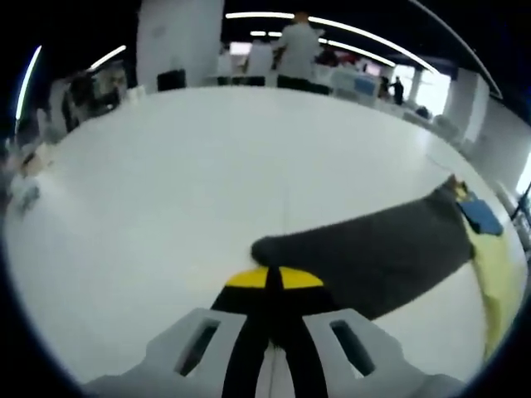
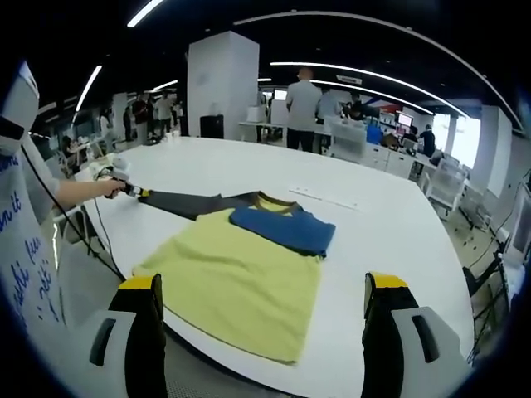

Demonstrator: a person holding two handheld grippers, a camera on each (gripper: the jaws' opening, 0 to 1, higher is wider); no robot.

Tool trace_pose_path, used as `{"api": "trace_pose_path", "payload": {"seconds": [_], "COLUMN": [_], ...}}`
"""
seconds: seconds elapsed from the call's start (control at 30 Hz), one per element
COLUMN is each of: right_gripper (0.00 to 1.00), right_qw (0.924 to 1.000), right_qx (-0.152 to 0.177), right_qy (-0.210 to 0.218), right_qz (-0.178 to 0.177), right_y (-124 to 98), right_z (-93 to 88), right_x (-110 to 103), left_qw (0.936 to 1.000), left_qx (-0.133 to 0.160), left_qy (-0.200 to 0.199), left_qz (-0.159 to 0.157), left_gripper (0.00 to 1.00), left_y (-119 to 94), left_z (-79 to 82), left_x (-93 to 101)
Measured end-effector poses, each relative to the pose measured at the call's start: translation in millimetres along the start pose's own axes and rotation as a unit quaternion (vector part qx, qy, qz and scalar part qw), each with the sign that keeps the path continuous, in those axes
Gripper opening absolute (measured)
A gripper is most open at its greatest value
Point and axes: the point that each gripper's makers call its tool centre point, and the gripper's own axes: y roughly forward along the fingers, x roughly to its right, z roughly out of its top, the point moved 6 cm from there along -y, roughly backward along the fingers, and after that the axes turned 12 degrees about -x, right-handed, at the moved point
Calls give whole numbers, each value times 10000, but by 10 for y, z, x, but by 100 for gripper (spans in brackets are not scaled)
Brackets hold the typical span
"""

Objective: Fold the garment on the visible template until the final outline fits inside the template.

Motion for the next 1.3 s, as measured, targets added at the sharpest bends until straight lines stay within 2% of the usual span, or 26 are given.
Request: {"api": "trace_pose_path", "payload": {"seconds": [0.23, 0.7, 1.3], "right_gripper": [100, 100, 100], "right_qw": [10000, 10000, 9999], "right_qx": [20, 66, 78], "right_qy": [16, 66, 73], "right_qz": [1, -28, -7], "right_y": [5, -37, -56], "right_z": [-2, -51, -90], "right_x": [10, 29, 41], "left_qw": [9999, 9986, 9961], "left_qx": [76, 373, 593], "left_qy": [95, 333, 527], "left_qz": [-13, -172, -378], "left_gripper": [0, 0, 0], "left_y": [-38, -232, -394], "left_z": [118, 405, 583], "left_x": [31, 245, 475]}}
